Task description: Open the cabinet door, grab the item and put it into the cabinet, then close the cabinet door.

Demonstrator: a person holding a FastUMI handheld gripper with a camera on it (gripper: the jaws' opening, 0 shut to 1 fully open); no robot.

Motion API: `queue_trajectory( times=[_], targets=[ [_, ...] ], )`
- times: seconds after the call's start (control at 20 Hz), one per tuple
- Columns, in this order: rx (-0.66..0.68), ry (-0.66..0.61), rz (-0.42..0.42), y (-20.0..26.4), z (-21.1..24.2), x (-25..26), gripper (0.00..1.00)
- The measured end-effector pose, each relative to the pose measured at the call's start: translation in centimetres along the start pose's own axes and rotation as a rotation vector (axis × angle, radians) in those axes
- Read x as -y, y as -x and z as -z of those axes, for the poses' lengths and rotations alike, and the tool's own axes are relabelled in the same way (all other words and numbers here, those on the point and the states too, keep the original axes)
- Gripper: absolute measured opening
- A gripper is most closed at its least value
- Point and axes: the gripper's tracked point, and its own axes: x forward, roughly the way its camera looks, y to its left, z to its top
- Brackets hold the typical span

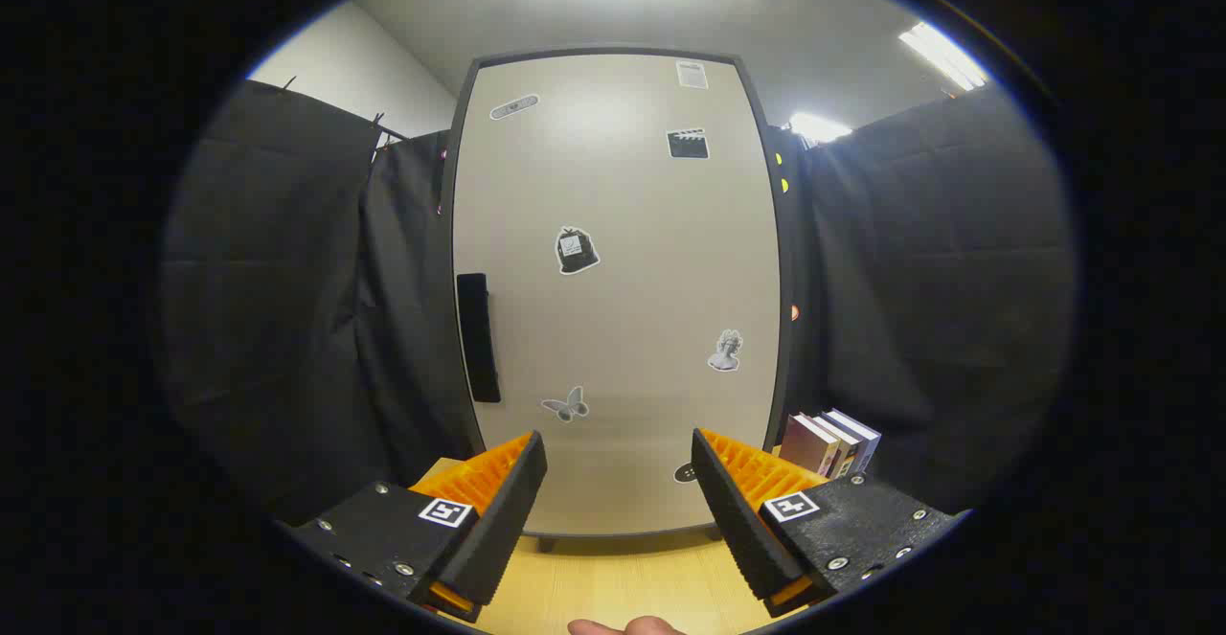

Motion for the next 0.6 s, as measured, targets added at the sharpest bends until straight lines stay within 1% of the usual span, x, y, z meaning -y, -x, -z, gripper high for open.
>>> queue_trajectory(
  times=[0.2,0.6],
  targets=[
    [-0.002,0.003,-0.022,0.04,-0.22,-0.73,0.94],
    [-0.006,-0.002,-0.027,-0.42,-0.18,-0.98,0.95]
  ],
)
